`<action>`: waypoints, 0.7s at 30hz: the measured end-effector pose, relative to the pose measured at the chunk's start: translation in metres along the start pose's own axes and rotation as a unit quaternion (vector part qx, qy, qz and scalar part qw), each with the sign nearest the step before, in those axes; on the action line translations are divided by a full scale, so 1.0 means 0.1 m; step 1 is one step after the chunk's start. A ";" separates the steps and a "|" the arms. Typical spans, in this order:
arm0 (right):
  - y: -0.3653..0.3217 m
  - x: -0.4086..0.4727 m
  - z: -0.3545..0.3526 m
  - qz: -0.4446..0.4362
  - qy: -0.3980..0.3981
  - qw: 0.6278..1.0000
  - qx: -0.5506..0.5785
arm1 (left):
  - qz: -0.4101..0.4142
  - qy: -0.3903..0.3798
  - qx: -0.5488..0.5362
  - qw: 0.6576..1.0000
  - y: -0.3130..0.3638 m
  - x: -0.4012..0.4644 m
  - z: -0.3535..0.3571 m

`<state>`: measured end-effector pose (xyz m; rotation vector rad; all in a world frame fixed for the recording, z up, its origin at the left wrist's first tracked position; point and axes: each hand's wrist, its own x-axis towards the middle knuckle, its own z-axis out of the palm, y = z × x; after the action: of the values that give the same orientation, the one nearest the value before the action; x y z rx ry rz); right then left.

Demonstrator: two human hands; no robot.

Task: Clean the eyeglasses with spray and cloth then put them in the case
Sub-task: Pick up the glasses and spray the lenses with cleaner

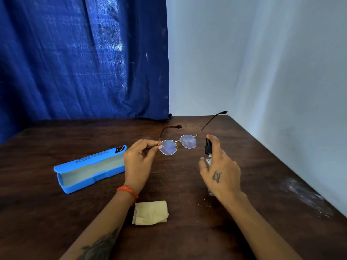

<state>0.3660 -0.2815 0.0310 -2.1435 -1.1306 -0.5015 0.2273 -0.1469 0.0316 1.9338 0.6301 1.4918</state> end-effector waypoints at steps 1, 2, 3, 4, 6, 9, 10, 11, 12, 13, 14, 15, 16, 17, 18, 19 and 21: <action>0.00 0.00 0.01 -0.003 -0.004 1.000 -0.003 | 0.001 -0.002 0.002 1.000 0.00 0.00 0.00; 0.01 0.00 0.01 -0.005 -0.004 1.000 -0.005 | 0.003 -0.004 0.003 1.000 0.00 0.00 0.00; 0.01 0.00 0.02 -0.007 0.001 1.000 -0.004 | 0.004 -0.005 0.004 1.000 0.01 -0.01 -0.01; 0.02 0.01 0.02 -0.008 0.010 1.000 0.000 | 0.004 -0.005 0.003 1.000 0.01 -0.01 -0.01; 0.04 0.02 0.02 -0.012 0.037 0.999 0.015 | 0.001 -0.002 -0.002 1.000 0.01 -0.01 -0.01; 0.07 0.04 0.02 -0.017 0.079 0.995 0.056 | -0.006 -0.001 -0.007 1.000 0.00 -0.01 -0.02; 0.10 0.06 0.01 -0.009 0.098 0.993 0.070 | -0.008 0.000 -0.010 1.000 0.00 -0.01 -0.02; 0.13 0.08 0.01 0.003 0.118 0.990 0.082 | -0.009 0.002 -0.012 1.000 0.00 0.00 -0.02; 0.17 0.11 0.00 0.014 0.136 0.986 0.096 | -0.009 0.003 -0.014 1.000 0.00 0.00 -0.03; 0.21 0.14 -0.02 0.021 0.151 0.982 0.109 | -0.011 0.004 -0.016 1.000 0.00 0.00 -0.02; 0.25 0.17 -0.02 0.021 0.165 0.979 0.118 | -0.012 0.004 -0.018 1.000 0.00 0.00 -0.02; 0.28 0.18 -0.02 0.017 0.175 0.976 0.125 | -0.015 0.004 -0.019 1.000 0.00 0.00 -0.02; 0.32 0.19 -0.01 0.014 0.180 0.975 0.130 | -0.017 0.003 -0.019 1.000 -0.01 0.00 -0.01; 0.35 0.20 0.00 0.016 0.179 0.974 0.137 | -0.018 0.001 -0.019 1.000 -0.01 0.00 -0.01; 0.38 0.20 0.02 0.020 0.173 0.974 0.145 | -0.021 -0.001 -0.021 1.000 -0.02 0.00 -0.01; 0.40 0.19 0.03 0.023 0.166 0.974 0.151 | -0.024 -0.003 -0.023 0.999 -0.02 0.00 -0.01; 0.42 0.19 0.06 0.020 0.150 0.976 0.157 | -0.031 -0.006 -0.026 0.999 -0.03 0.00 -0.01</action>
<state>0.4116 -0.2836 0.0220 -1.7463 -0.9273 -0.5642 0.2259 -0.1442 0.0296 1.8662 0.6345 1.4434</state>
